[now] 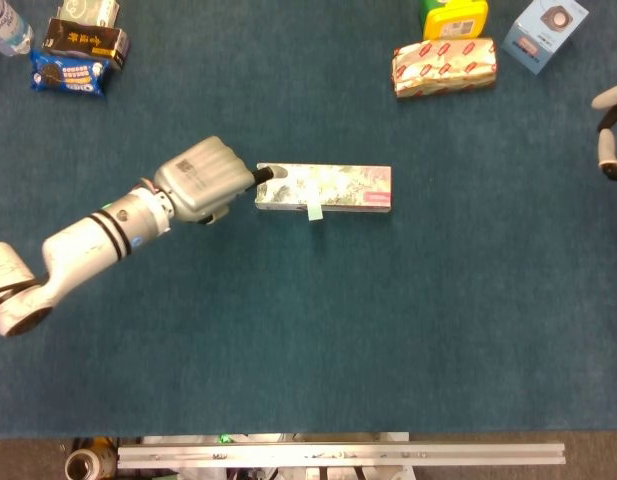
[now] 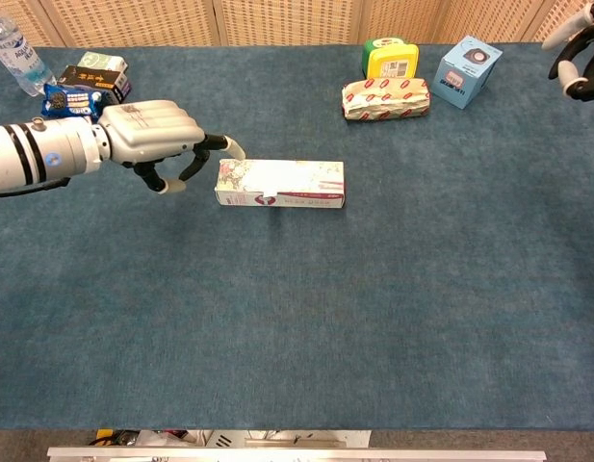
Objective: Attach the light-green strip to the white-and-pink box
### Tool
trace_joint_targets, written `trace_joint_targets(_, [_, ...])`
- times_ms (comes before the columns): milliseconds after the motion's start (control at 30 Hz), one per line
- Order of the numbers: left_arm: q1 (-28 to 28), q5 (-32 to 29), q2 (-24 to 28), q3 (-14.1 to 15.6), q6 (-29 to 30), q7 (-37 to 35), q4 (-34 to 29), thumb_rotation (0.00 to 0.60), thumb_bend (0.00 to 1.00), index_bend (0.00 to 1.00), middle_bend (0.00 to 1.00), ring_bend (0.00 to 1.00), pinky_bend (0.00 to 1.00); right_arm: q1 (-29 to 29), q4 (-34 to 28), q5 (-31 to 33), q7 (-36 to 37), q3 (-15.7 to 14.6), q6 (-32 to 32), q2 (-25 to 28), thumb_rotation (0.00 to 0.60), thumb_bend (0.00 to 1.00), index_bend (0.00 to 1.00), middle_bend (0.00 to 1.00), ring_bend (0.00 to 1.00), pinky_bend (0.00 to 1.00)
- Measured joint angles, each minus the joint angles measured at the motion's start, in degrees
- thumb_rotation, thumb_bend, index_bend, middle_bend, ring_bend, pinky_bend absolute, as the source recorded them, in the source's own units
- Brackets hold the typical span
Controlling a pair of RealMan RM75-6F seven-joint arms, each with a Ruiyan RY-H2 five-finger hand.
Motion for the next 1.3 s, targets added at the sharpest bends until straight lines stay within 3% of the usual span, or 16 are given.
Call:
trace_joint_targets(567, [-4.17, -10.68, -2.72, -2.24, -7.07, 11.96, -3.45, 0.600, 0.69, 0.14, 0.86, 0.98, 0.93, -2.30, 0.95, -1.20, 2.53, 0.71, -1.12, 1.18, 0.600, 0.45, 0.41, 0.53, 0.63, 0.81])
trace_joint_targets(1300, [-5.57, -19.06, -3.67, -1.47, -8.98, 19.22, -4.34, 0.600, 0.69, 0.14, 0.86, 0.98, 0.93, -3.77, 1.29, -2.00, 3.43, 1.63, -1.32, 1.30, 0.600, 0.45, 0.41, 0.53, 0.63, 0.81])
